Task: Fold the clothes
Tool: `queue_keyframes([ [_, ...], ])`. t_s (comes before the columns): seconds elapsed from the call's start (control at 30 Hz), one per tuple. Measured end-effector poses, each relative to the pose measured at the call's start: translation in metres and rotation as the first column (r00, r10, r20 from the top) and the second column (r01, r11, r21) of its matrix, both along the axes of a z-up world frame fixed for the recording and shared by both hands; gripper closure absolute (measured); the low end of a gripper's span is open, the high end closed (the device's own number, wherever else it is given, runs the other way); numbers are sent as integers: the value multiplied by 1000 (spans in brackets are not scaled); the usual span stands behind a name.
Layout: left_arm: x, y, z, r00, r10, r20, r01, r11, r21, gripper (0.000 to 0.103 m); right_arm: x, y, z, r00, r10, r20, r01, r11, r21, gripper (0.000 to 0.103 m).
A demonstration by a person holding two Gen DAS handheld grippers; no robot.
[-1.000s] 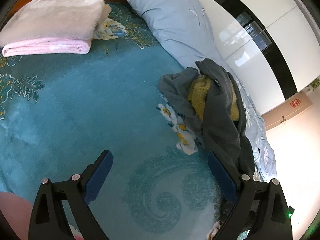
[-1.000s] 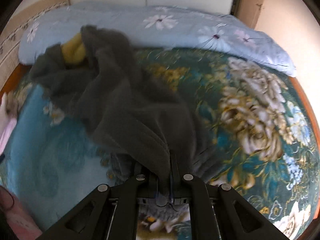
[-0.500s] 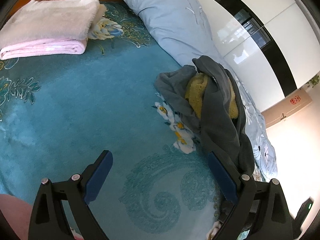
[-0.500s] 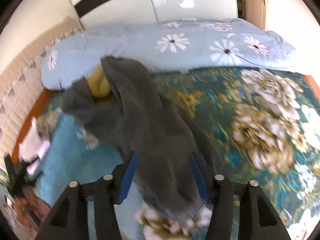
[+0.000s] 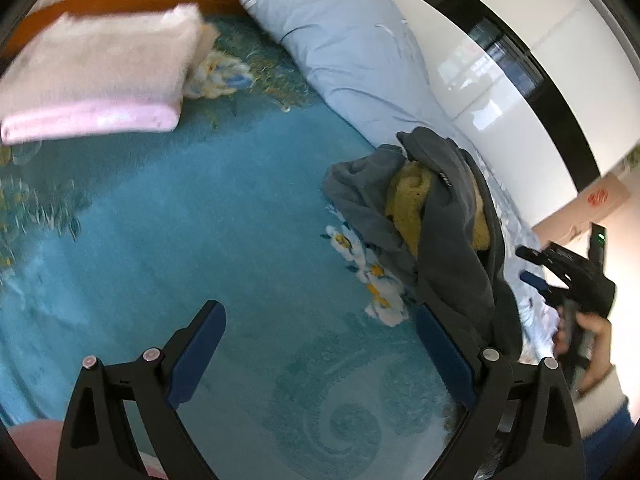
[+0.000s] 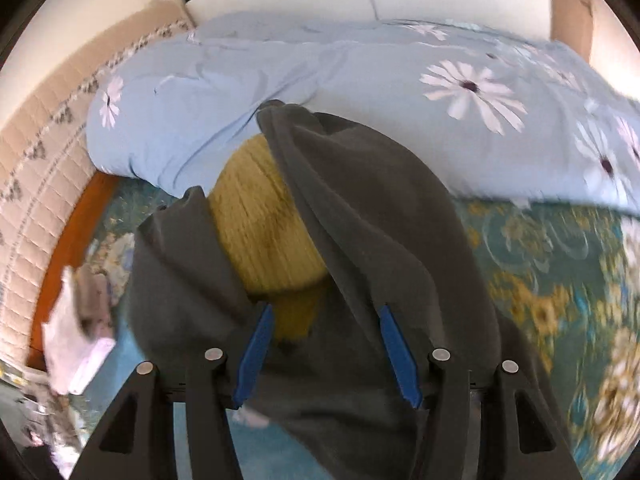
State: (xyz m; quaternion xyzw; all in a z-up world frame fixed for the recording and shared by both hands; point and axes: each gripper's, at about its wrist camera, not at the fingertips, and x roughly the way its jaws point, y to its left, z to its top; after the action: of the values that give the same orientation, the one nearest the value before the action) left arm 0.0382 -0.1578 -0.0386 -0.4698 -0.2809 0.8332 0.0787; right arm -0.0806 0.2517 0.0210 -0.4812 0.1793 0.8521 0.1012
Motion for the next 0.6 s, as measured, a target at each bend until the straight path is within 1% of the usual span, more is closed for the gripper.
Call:
queue_keyframes([
  [0.07, -3, -7, -9, 999, 32, 32, -33, 999, 34, 7, -22, -5, -6, 999, 10, 33, -12, 999, 41, 44],
  [0.17, -4, -13, -17, 996, 66, 55, -69, 996, 62, 7, -43, -12, -21, 993, 36, 117, -53, 988, 144, 44],
  [0.23, -4, -14, -20, 995, 75, 63, -79, 994, 69, 7, -51, -12, -32, 984, 30, 177, -69, 973, 219, 48],
  [0.27, -5, -14, -22, 995, 77, 67, -82, 994, 72, 7, -51, -10, -35, 981, 16, 195, -63, 969, 238, 58],
  [0.3, -5, -14, -23, 994, 79, 72, -84, 994, 76, 7, -52, -7, -39, 978, 0, 210, -54, 967, 250, 76],
  [0.33, -5, -14, -25, 994, 79, 76, -85, 993, 78, 7, -51, -3, -41, 976, -15, 217, -40, 968, 247, 84],
  [0.37, -6, -14, -26, 994, 77, 81, -84, 993, 78, 7, -49, 1, -41, 975, -30, 221, -24, 971, 237, 97],
  [0.47, -8, -12, -28, 993, 71, 93, -77, 995, 68, 7, -36, 14, -29, 981, -73, 180, 35, 978, 207, 100],
  [0.6, -7, -12, -28, 993, 69, 94, -76, 994, 79, 7, -10, 37, 15, 991, -116, 73, 103, 981, 161, 100],
])
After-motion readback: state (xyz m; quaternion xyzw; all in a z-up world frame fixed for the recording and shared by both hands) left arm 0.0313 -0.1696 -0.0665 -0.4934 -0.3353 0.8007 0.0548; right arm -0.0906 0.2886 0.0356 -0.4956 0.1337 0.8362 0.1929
